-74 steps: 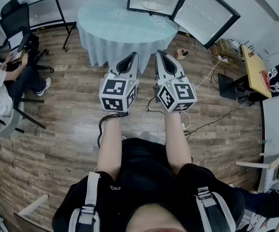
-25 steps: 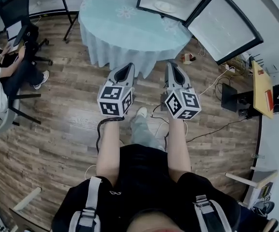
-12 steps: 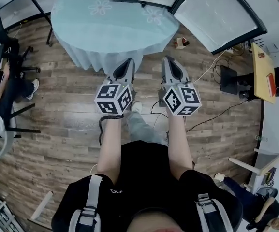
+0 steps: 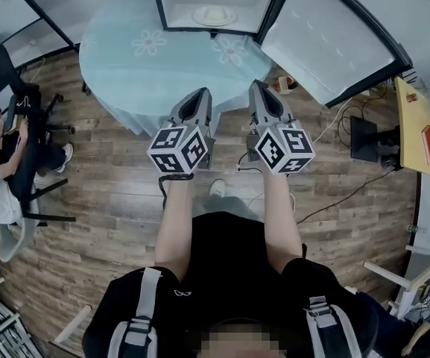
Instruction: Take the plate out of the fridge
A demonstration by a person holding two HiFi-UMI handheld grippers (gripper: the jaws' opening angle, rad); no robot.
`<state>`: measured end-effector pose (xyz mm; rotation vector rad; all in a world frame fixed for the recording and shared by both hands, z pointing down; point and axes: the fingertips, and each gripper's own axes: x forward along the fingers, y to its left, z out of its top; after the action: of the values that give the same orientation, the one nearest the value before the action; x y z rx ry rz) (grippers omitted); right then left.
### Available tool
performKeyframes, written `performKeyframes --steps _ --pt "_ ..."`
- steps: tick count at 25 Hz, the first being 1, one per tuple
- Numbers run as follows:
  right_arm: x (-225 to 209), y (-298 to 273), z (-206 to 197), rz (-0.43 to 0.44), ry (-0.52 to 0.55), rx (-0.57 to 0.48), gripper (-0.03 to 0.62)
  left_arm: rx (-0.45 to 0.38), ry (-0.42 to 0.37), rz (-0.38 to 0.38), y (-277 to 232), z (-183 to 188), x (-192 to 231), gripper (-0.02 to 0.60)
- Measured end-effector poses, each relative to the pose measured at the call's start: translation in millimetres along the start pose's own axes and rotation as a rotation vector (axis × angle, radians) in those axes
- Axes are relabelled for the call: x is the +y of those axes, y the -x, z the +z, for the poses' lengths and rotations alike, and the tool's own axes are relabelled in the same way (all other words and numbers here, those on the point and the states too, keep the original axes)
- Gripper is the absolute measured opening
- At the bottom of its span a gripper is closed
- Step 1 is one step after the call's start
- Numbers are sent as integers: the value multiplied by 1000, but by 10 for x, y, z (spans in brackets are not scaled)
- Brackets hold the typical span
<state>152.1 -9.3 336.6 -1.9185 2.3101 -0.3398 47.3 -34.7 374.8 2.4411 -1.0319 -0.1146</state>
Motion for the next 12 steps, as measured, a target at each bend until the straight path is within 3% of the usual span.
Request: performKeyframes --steps 7,12 --pt "-227 -118 242 11 -24 -51 6 -29 -9 28 -216 200 -32 -6" --pt "-399 -110 205 15 -59 -54 6 -12 -10 29 -360 144 -77 -6"
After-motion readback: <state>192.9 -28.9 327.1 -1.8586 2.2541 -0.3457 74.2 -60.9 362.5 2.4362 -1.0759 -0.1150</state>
